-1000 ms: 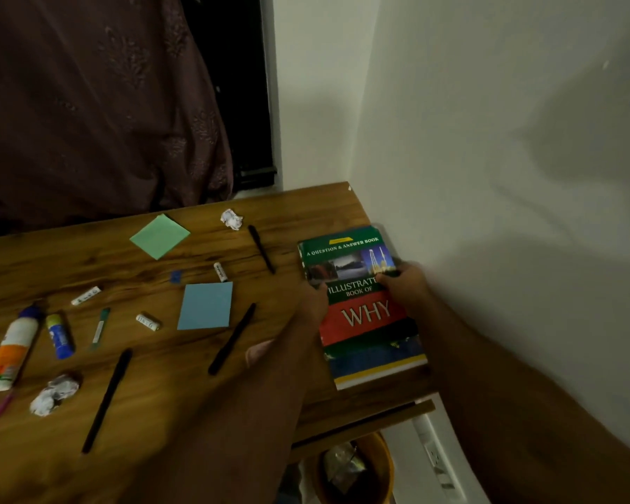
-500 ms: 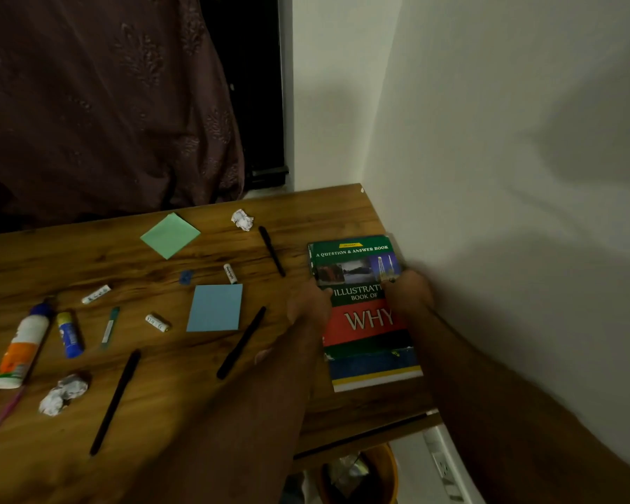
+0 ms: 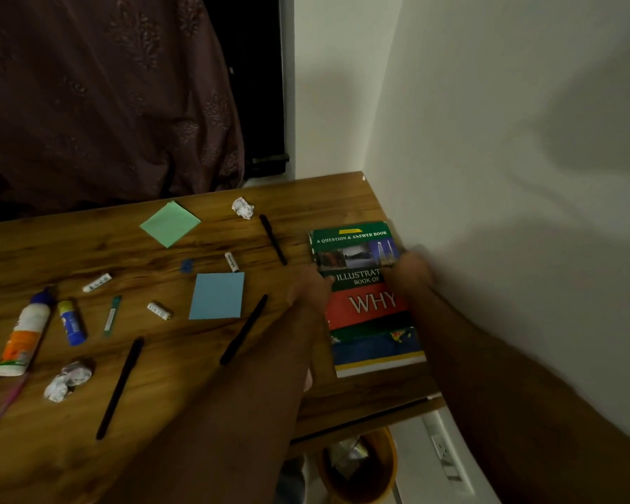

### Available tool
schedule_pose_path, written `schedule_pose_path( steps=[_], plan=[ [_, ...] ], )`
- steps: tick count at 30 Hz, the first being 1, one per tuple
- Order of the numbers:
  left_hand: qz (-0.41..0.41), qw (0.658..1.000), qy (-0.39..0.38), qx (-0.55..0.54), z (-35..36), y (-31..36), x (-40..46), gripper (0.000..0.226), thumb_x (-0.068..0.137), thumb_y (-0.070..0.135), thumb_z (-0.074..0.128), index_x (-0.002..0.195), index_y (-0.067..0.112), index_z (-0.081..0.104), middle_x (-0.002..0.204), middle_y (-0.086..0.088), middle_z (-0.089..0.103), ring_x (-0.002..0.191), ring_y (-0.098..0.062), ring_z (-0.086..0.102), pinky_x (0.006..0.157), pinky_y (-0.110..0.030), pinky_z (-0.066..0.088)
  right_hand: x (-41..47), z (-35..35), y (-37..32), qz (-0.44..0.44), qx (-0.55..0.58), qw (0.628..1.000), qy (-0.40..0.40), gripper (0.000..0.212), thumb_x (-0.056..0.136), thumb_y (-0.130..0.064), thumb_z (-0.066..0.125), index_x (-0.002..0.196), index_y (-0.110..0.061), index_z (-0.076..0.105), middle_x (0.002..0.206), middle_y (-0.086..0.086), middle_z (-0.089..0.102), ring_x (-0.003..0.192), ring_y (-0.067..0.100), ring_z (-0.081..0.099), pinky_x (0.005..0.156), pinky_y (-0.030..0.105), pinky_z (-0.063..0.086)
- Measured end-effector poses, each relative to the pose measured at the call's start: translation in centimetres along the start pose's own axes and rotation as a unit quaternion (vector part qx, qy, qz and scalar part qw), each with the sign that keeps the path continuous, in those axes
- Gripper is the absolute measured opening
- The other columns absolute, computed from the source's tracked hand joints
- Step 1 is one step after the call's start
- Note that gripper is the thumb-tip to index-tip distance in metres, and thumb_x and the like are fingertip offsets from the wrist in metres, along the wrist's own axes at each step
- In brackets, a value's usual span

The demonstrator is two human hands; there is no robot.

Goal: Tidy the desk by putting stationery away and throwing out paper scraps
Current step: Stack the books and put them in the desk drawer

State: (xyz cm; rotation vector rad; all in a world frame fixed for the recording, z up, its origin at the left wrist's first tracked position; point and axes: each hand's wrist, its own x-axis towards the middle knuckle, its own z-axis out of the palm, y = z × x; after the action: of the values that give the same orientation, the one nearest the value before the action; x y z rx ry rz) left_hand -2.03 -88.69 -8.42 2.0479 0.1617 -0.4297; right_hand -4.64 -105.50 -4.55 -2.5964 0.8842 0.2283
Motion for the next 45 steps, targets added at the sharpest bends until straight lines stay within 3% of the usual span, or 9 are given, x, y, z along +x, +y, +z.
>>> schedule_pose_path(
  steps=[5,9,14,18,26,31,37,41,45],
  plan=[
    [0.061,0.997,0.009,0.056,-1.3,1.5,-3.2,0.034,0.090,0.018,0.064,0.122,0.006,0.059,0.121,-0.014,0.062,0.108,-0.030,0.060,0.095,-0.037,0.047,-2.2,-0.5,-0.5,-0.067,-0.026,0.996,0.055,0.028,0.095,-0.034,0.056,0.108,-0.009,0.059,0.106,0.012,0.062,0.093,0.026,0.063,0.078,0.038,0.055],
    [0.090,0.991,0.001,0.097,-2.6,2.1,-6.6,0.029,0.095,0.020,0.057,0.120,0.004,0.059,0.112,-0.009,0.063,0.092,-0.016,0.058,0.062,-0.010,0.040,-5.0,-1.0,-1.5,-0.160,0.035,0.984,0.074,0.023,0.091,-0.026,0.059,0.107,-0.011,0.067,0.106,0.012,0.067,0.096,0.027,0.065,0.080,0.035,0.054],
    [0.098,0.983,0.031,0.153,-3.5,0.2,-10.8,0.024,0.095,0.030,0.054,0.110,0.015,0.065,0.101,-0.001,0.064,0.085,-0.011,0.054,0.067,-0.025,0.041,-9.5,0.7,-2.3,-0.207,0.085,0.974,0.046,0.019,0.090,-0.030,0.062,0.086,-0.014,0.071,0.088,0.006,0.070,0.084,0.023,0.065,0.074,0.030,0.050],
    [0.116,0.978,0.018,0.169,-3.7,-2.3,-14.1,0.022,0.094,0.026,0.054,0.105,0.017,0.071,0.101,0.001,0.068,0.083,-0.012,0.055,0.068,-0.025,0.038,-13.5,3.0,-0.3,-0.210,0.113,0.971,0.004,0.041,0.090,-0.025,0.059,0.053,-0.020,0.043,0.054,-0.003,0.044,0.054,0.017,0.046,0.058,0.026,0.031],
    [0.136,0.951,-0.040,0.275,-3.7,-7.8,-19.6,0.023,0.094,0.031,0.054,0.105,0.022,0.072,0.106,-0.003,0.070,0.098,-0.023,0.061,0.076,-0.028,0.042,-20.5,8.4,5.0,-0.129,0.128,0.982,-0.040,0.030,0.085,-0.030,0.061,0.065,-0.007,0.066,0.065,0.008,0.068,0.063,0.023,0.063,0.058,0.033,0.047],
    [0.134,0.966,-0.020,0.220,-4.5,-10.7,-22.2,0.015,0.090,0.030,0.059,0.092,0.023,0.072,0.094,0.001,0.072,0.089,-0.018,0.064,0.073,-0.028,0.048,-24.4,10.4,6.6,-0.053,0.220,0.974,-0.014,0.031,0.087,-0.029,0.064,0.058,-0.019,0.057,0.068,0.005,0.066,0.066,0.020,0.063,0.060,0.031,0.048],
    [-0.108,0.980,-0.048,-0.162,-5.1,-16.9,-26.1,0.043,0.094,0.047,0.053,0.064,0.019,0.063,0.066,-0.007,0.064,0.061,-0.024,0.060,0.058,-0.032,0.047,-28.8,14.1,7.9,0.215,0.523,0.822,-0.065,0.039,0.093,-0.047,0.056,0.083,-0.009,0.061,0.072,0.009,0.061,0.062,0.025,0.063,0.054,0.031,0.050],
    [-0.290,0.878,-0.018,-0.381,-6.5,-20.0,-27.9,0.057,0.094,0.062,0.039,0.103,0.010,0.059,0.093,-0.012,0.066,0.074,-0.023,0.063,0.062,-0.032,0.051,-29.9,16.5,7.8,0.320,0.633,0.681,-0.180,0.070,0.092,-0.069,0.036,0.120,-0.007,0.050,0.095,0.016,0.058,0.075,0.029,0.062,0.062,0.036,0.054],
    [-0.320,0.814,0.014,-0.484,-7.7,-21.8,-27.6,0.083,0.090,0.070,0.032,0.137,0.001,0.037,0.125,-0.021,0.053,0.109,-0.037,0.060,0.088,-0.047,0.050,-29.4,18.2,6.8,0.366,0.675,0.608,-0.201,0.096,0.084,-0.081,0.030,0.151,-0.012,0.027,0.142,0.023,0.043,0.124,0.041,0.050,0.103,0.051,0.043]
  ],
)
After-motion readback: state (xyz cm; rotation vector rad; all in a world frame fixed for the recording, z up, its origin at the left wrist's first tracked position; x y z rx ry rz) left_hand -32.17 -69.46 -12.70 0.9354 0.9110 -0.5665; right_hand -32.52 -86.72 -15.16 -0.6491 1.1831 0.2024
